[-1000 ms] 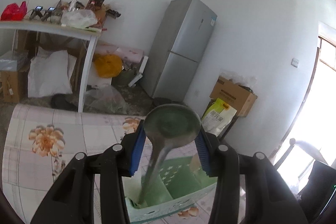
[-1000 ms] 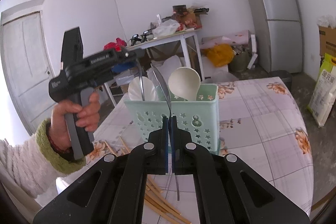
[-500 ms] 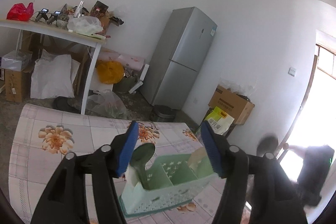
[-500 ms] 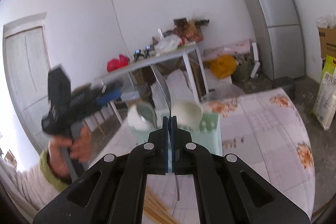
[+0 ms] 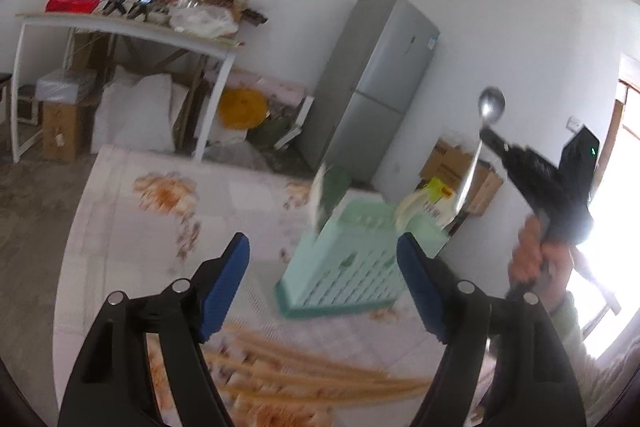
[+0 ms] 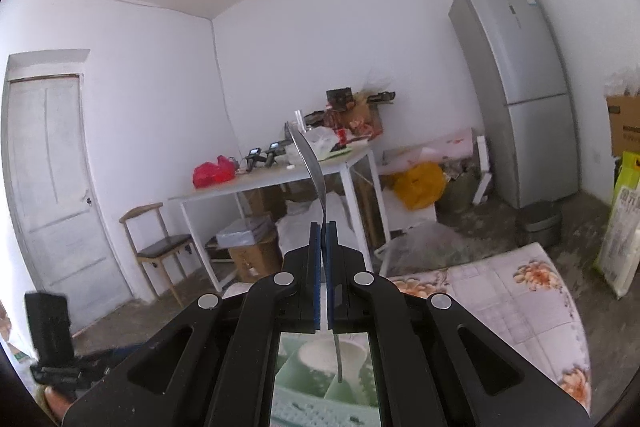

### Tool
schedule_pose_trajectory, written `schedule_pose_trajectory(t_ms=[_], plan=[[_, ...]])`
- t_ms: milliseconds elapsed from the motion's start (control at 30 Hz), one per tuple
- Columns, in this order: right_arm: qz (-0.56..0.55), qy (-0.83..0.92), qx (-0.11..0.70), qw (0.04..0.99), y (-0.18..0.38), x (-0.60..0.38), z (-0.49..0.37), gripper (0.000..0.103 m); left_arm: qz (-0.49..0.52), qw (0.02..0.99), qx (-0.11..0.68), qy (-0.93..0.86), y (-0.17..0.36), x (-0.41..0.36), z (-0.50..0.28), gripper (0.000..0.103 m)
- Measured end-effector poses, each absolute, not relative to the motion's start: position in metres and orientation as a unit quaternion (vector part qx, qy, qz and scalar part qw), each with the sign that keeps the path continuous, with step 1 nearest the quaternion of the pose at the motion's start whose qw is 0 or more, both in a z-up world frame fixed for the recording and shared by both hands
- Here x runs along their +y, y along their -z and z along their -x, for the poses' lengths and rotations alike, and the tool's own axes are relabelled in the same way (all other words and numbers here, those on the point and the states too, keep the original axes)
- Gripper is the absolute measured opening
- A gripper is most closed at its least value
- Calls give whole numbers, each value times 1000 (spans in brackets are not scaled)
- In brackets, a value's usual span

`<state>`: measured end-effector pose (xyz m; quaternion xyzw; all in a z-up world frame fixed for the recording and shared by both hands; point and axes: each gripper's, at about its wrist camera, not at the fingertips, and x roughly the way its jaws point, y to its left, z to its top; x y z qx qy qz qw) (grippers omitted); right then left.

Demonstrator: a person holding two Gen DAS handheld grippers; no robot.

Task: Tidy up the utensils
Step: 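Lower the thin metal utensil into the green holder and open the right gripper, then grasp a wooden chopstick with the left gripper while the right grasps another chopstick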

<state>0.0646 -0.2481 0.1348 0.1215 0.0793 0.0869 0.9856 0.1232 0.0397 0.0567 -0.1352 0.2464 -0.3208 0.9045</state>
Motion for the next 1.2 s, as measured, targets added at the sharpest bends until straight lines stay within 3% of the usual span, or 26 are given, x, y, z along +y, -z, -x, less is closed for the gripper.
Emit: schedule_pose_trajectory(t_ms=[400, 467, 533, 600, 833, 1000, 1100, 1200], plan=[[-112, -45, 177, 977, -58, -249, -70, 3, 125, 892, 326, 289, 0, 57, -101, 78], [-100, -41, 189, 976, -57, -247, -60, 11, 120, 889, 334, 289, 5, 56, -99, 78], [-94, -34, 197, 975, -57, -247, -48, 48, 119, 885, 342, 292, 9, 54, -97, 78], [-101, -23, 191, 976, -62, -252, -32, 60, 120, 883, 345, 294, 10, 52, -96, 78], [-182, -29, 184, 965, -72, -268, 10, 63, 108, 874, 362, 305, 14, 42, -87, 78], [-188, -124, 304, 926, -32, -217, -15, 64, 116, 855, 397, 312, 27, 34, -81, 78], [-135, -134, 408, 893, 1, -176, -41, 58, 121, 840, 421, 320, 37, 26, -79, 63], [-120, -144, 457, 869, 22, -156, -59, 47, 140, 817, 454, 329, 53, 17, -82, 45]])
